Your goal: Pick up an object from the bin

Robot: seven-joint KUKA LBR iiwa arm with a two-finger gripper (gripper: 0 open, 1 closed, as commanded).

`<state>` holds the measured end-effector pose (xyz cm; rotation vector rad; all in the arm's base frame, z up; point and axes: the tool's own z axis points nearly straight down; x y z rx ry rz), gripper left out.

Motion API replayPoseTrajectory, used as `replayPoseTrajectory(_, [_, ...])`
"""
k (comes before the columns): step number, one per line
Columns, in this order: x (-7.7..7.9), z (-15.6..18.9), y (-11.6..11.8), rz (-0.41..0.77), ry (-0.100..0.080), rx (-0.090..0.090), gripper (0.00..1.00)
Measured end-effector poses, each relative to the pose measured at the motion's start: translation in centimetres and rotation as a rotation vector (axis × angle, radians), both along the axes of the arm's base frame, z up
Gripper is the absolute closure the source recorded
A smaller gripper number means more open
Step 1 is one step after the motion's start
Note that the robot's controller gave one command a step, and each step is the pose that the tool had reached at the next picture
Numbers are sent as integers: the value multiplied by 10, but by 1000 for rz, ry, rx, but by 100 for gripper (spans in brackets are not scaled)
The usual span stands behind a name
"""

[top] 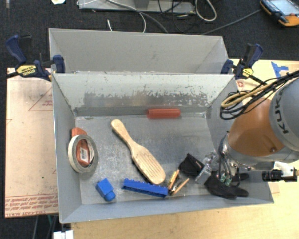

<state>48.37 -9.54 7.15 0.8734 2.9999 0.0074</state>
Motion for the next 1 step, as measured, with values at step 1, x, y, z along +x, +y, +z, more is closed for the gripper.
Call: replayPoseTrajectory(1, [0, 0, 0, 0, 0, 0, 100])
